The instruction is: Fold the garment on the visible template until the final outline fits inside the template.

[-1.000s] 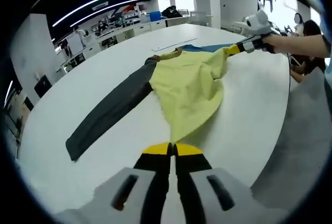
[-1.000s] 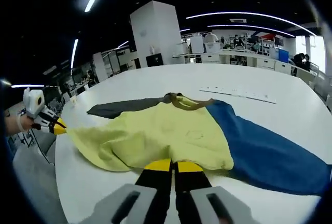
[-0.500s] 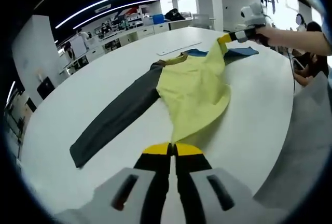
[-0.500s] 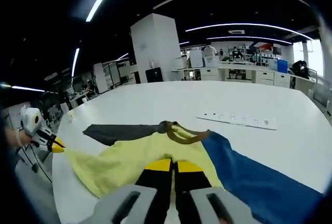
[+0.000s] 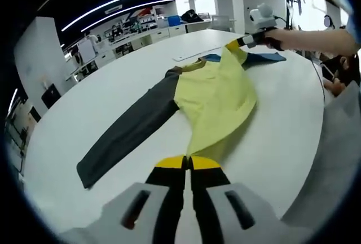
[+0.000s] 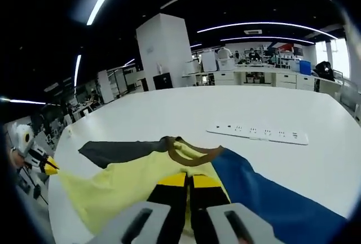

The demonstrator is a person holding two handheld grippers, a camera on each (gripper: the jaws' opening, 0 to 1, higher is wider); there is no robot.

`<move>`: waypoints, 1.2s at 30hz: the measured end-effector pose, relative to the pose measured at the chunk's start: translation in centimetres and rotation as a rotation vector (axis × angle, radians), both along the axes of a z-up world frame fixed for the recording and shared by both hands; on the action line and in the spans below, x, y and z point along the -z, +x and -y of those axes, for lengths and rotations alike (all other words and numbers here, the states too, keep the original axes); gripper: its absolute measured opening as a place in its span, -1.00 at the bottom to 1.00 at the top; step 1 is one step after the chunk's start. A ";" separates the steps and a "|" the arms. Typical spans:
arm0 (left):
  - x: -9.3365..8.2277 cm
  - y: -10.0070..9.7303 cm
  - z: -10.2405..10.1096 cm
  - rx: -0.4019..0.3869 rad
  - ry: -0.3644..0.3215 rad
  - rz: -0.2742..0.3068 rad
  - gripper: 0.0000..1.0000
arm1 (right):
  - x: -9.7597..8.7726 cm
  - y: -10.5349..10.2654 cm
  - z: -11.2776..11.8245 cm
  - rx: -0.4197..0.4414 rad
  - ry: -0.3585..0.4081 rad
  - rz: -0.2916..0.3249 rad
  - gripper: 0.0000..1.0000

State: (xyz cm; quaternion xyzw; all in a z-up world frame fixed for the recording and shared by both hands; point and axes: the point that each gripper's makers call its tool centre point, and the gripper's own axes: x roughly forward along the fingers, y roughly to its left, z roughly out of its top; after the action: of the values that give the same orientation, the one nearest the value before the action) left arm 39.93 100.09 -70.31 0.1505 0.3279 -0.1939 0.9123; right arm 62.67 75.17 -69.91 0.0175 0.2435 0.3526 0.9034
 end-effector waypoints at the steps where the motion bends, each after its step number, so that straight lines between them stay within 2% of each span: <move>1: 0.2 0.1 0.0 0.002 0.000 -0.004 -1.00 | 0.5 0.2 -0.1 0.000 -0.007 -0.006 -1.00; 13: 0.9 0.0 -0.2 -0.005 -0.001 -0.024 -1.00 | 3.8 1.0 -0.7 -0.009 -0.064 -0.059 -1.00; 23: 1.1 0.0 -0.2 -0.008 -0.003 -0.029 -1.00 | 6.3 0.7 -0.8 -0.040 -0.153 -0.084 -1.00; 36: 1.2 -0.3 -0.1 -0.015 -0.011 -0.030 -1.00 | 6.4 0.6 -0.7 -0.045 -0.157 -0.093 -1.00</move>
State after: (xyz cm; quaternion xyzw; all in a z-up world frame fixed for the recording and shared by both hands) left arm 39.62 100.19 -71.52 0.1399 0.3414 -0.1912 0.9096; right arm 63.30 75.90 -76.29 -0.0426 0.3124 0.3512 0.8816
